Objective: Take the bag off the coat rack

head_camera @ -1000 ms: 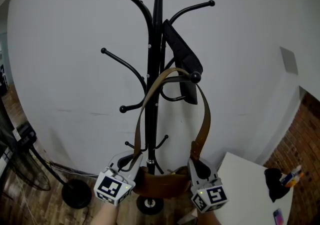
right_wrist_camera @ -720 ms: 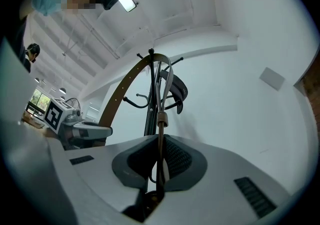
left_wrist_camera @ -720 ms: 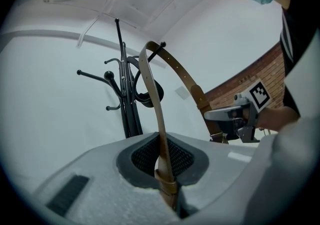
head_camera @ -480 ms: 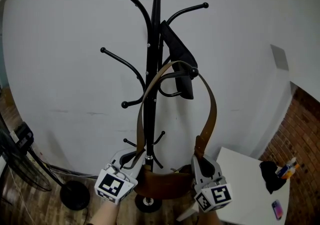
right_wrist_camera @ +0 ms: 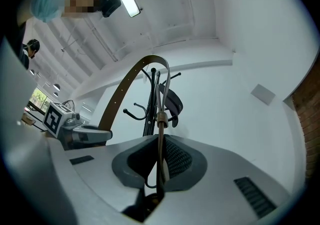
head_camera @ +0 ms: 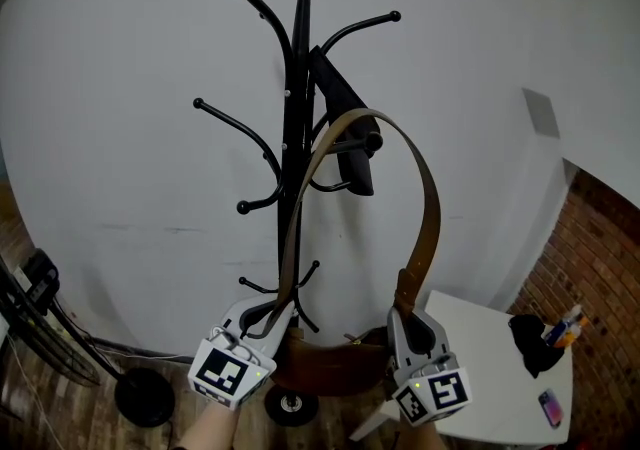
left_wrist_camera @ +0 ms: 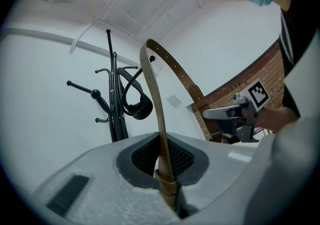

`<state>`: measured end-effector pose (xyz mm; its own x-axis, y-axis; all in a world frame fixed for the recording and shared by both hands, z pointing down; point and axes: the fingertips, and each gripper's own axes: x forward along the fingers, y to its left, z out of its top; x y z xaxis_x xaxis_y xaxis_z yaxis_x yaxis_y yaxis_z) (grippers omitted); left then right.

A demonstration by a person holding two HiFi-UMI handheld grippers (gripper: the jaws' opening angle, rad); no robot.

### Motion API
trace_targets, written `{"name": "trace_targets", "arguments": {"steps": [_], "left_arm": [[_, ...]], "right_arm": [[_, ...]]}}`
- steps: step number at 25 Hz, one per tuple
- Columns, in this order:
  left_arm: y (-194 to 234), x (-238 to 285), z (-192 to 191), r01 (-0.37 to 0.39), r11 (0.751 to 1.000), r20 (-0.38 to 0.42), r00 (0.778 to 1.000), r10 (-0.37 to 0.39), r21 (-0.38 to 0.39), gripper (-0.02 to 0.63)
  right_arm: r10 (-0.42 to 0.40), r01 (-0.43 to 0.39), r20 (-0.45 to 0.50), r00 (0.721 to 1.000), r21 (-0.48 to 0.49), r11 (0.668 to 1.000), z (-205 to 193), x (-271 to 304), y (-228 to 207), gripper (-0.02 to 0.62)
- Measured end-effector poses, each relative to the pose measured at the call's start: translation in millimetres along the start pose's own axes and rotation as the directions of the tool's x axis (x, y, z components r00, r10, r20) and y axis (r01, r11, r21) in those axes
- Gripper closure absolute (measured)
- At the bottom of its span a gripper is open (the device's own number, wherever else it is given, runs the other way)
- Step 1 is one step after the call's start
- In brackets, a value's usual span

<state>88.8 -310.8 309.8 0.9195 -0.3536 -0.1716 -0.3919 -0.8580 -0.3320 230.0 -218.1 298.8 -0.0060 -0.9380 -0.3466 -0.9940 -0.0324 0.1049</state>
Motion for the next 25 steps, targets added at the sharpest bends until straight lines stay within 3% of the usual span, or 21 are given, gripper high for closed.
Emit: {"name": "trace_targets", "arguments": {"steps": [10, 25], "left_arm": [[-19, -17, -11, 0.042, 0.998, -0.013, 0.999, -0.042, -0.036, 0.589], [-34, -71, -66, 0.039, 0.992, -0.075, 0.996, -0.049, -0.124, 0.589]], "right_arm": [[-0.047, 0.048, -0.037, 0.998, 0.011, 0.999, -10, -30, 9, 0.568], [-0.054, 0.063, -0.142, 0.988, 0.055, 0.997, -58, -65, 54, 0.568]]}}
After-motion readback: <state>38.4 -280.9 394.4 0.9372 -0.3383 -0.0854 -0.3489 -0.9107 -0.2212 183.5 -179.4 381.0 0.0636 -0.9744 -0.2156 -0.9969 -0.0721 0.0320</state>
